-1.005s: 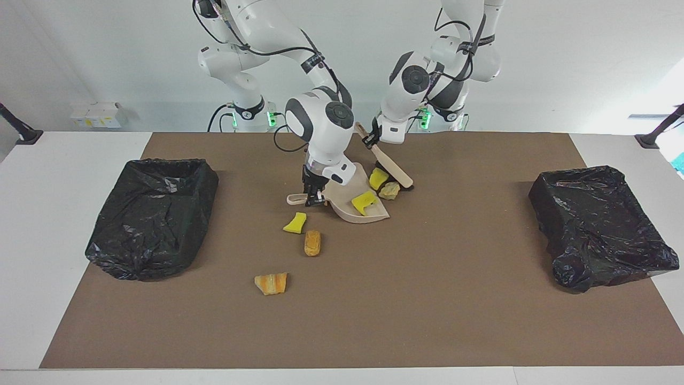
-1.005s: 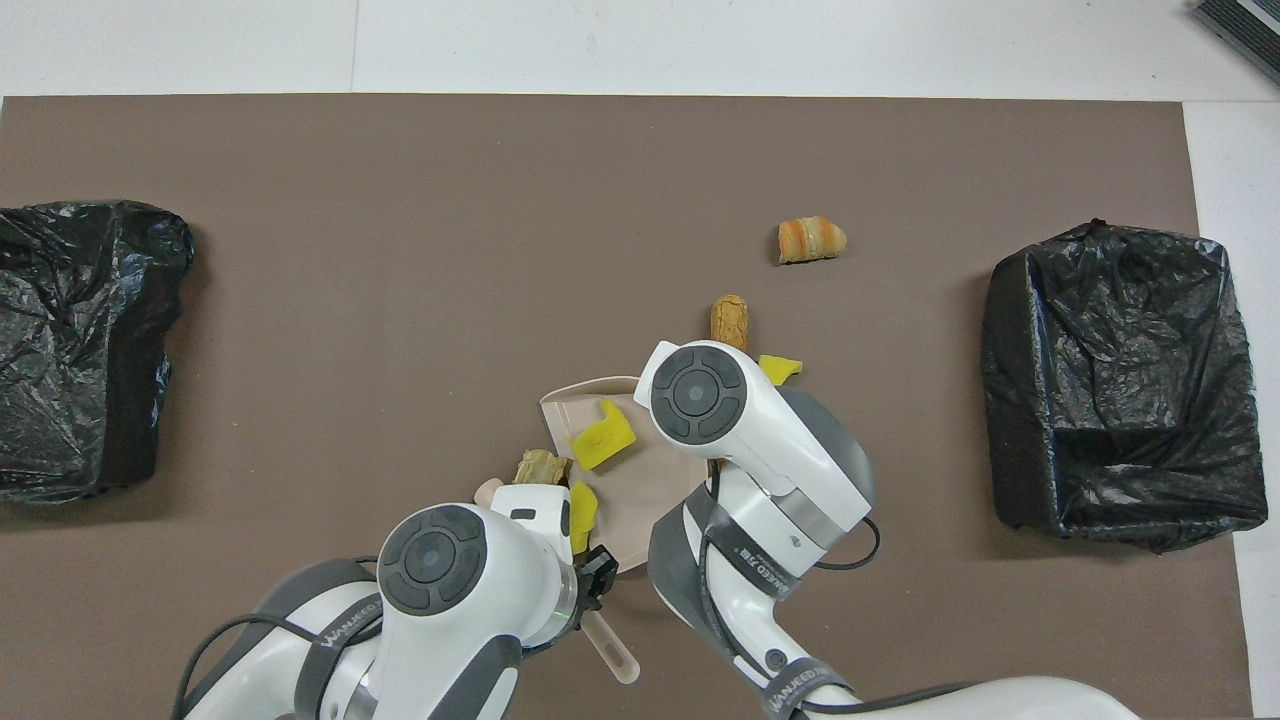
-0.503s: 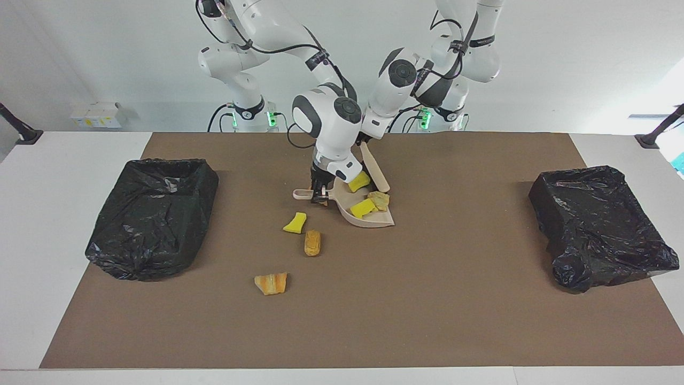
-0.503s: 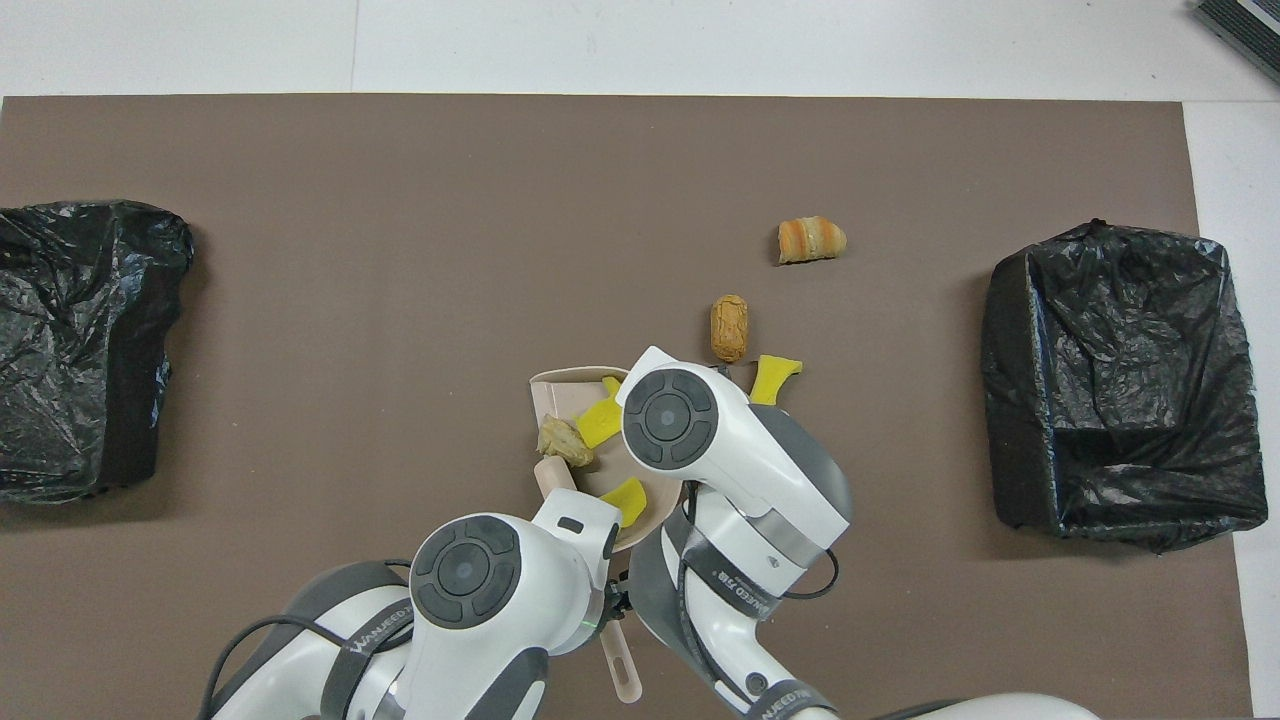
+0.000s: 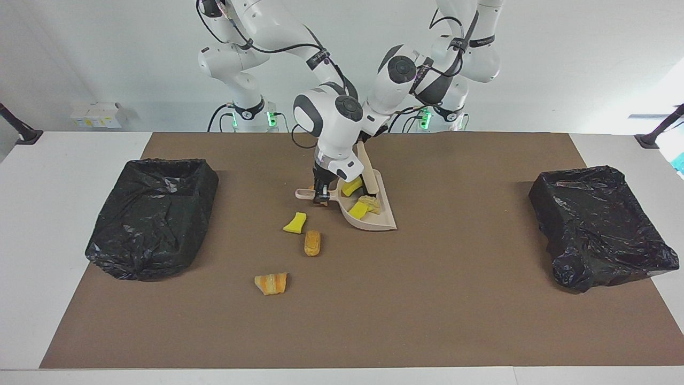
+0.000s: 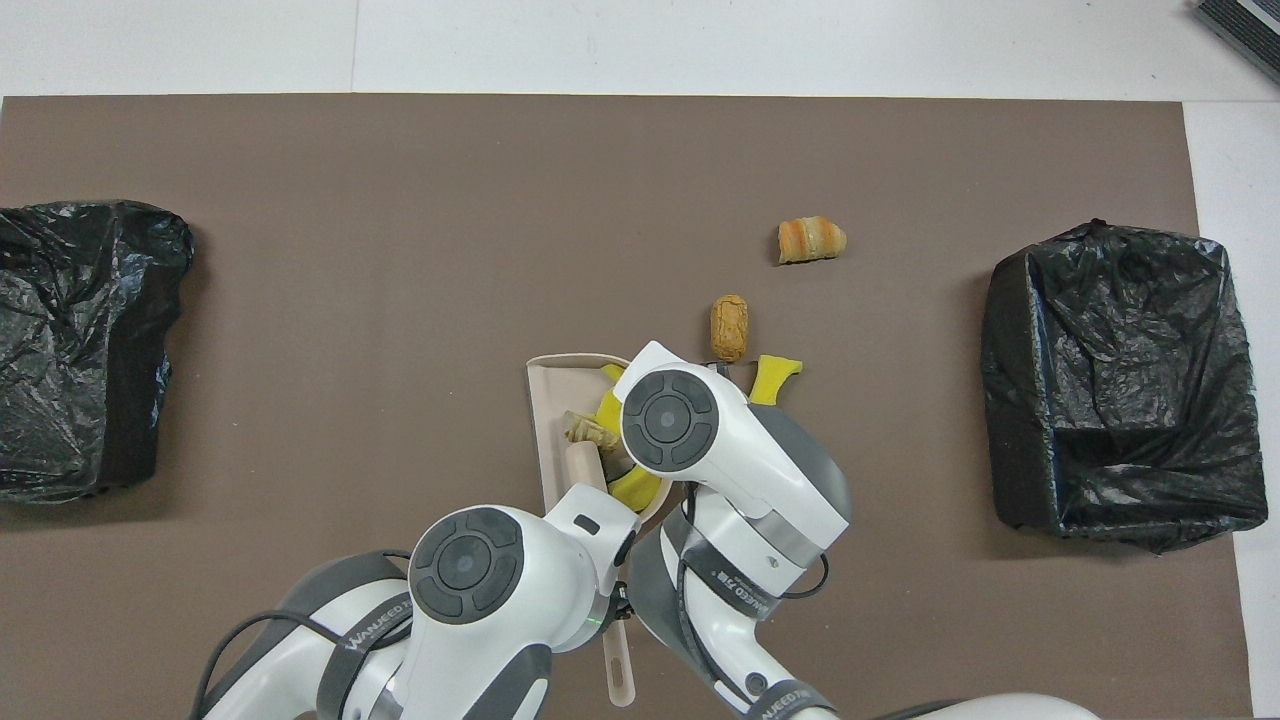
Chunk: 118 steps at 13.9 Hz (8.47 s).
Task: Sweep and dump trash in bin
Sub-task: 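Carry the loaded dustpan with the right gripper over the black bin, then tilt the dustpan with the right gripper to dump debris into the bin, then carry the empty dustpan with the right gripper back to the table center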
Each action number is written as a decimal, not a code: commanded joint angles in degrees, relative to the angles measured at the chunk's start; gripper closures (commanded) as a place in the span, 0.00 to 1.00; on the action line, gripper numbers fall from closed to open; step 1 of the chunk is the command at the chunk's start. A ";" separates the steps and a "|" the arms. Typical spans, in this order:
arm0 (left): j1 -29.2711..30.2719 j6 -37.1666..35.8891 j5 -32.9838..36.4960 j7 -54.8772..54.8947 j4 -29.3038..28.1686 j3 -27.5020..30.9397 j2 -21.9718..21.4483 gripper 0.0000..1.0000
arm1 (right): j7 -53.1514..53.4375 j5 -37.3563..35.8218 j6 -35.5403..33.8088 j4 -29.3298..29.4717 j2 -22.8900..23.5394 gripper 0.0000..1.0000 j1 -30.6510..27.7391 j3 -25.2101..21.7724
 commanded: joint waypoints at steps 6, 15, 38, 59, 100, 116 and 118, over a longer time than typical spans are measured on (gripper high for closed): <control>2.50 -14.57 12.03 1.42 5.43 0.80 -3.88 1.00 | 1.18 1.81 0.19 -0.01 -3.34 1.00 -2.75 0.18; 2.41 -17.94 17.15 1.25 0.10 0.62 -9.58 1.00 | -8.72 10.84 -1.92 0.25 -6.77 1.00 -9.59 0.10; -13.94 5.54 13.20 -13.52 -21.01 -0.52 -13.02 1.00 | -50.59 2.45 -15.64 11.07 -11.78 1.00 -49.06 -5.70; 6.34 -13.44 12.49 5.52 2.52 0.18 -12.23 0.00 | -28.79 -43.36 0.72 -7.22 -23.65 1.00 -46.36 -5.62; 41.35 -34.46 24.80 47.39 43.59 0.71 3.15 0.00 | -21.98 -3.66 -15.53 -3.35 -27.86 1.00 -37.31 -3.60; 41.35 -33.14 25.67 47.92 44.99 1.15 4.91 0.00 | 64.00 22.27 -16.18 6.40 -9.59 1.00 -8.48 -3.16; 41.44 -32.79 25.59 48.09 44.47 1.32 4.21 0.00 | 67.87 23.08 -14.94 8.42 -5.56 1.00 -6.29 -2.98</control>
